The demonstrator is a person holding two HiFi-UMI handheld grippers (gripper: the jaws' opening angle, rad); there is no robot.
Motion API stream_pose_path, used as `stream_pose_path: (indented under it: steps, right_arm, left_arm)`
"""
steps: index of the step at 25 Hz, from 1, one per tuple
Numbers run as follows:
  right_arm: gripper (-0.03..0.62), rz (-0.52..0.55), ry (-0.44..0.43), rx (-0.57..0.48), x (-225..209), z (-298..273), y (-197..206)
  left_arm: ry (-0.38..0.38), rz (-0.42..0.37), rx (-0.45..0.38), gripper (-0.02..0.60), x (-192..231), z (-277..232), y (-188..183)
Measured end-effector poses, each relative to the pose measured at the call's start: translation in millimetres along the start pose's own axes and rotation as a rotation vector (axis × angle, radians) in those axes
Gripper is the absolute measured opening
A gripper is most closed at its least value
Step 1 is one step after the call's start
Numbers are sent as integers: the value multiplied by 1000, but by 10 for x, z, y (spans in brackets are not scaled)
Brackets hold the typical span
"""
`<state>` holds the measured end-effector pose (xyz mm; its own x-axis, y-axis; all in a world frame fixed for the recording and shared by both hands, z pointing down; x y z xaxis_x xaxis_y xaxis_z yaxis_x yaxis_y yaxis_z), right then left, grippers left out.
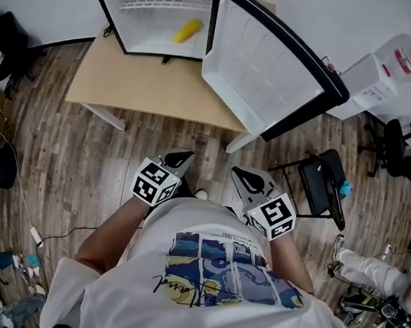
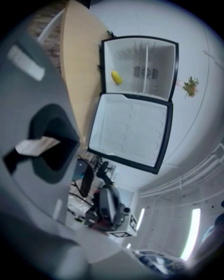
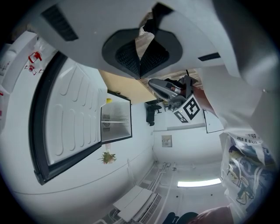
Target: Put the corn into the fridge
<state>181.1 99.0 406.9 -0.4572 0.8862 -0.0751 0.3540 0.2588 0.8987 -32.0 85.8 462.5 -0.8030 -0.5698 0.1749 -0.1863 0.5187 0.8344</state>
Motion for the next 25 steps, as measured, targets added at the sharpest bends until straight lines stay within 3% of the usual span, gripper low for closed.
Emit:
stream_pose_path:
  steps: [18, 21, 25]
  right_arm:
    - [11, 23, -73, 19, 79, -314, -8]
    - [11, 106, -69, 26, 149, -426, -123]
    - [11, 81, -37, 24, 183, -499, -173]
  left_arm:
    - [-56, 41, 50, 11, 125, 286, 169]
    - [-46, 41, 71, 9, 169, 313, 231]
    - [-12, 14, 49, 11, 262, 263, 117]
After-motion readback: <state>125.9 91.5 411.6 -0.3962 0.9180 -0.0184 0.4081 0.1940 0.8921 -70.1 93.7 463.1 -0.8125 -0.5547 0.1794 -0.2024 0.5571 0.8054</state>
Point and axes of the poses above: the fingertips, and each gripper's own axes: z backward along the fingers, x to its left, y out of its underside, the point moved 8 cm from there along z, backward along the fingers, and after that the axes turned 4 degrees about -y, right-handed, at the moved point
